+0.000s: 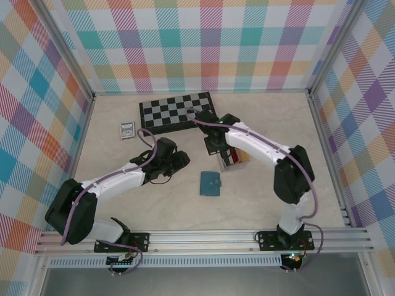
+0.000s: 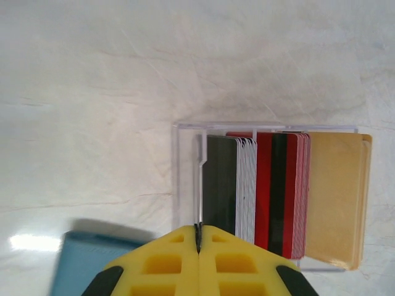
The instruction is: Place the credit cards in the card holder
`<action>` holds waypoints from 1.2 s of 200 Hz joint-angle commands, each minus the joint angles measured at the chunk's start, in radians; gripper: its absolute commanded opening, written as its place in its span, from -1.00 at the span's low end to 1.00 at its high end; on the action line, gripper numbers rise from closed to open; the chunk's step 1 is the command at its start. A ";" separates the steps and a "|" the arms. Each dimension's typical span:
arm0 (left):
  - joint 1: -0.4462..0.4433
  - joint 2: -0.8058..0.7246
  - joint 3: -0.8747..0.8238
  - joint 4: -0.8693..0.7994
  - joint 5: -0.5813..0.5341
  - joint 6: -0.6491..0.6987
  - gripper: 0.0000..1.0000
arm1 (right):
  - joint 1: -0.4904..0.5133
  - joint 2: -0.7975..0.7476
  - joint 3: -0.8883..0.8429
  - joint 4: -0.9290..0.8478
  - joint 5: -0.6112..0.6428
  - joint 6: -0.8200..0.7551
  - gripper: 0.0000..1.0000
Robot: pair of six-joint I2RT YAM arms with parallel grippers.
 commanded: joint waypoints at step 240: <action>0.103 0.046 0.134 0.650 0.680 -0.119 -1.00 | -0.362 -0.392 -0.399 0.688 -1.142 0.367 -0.72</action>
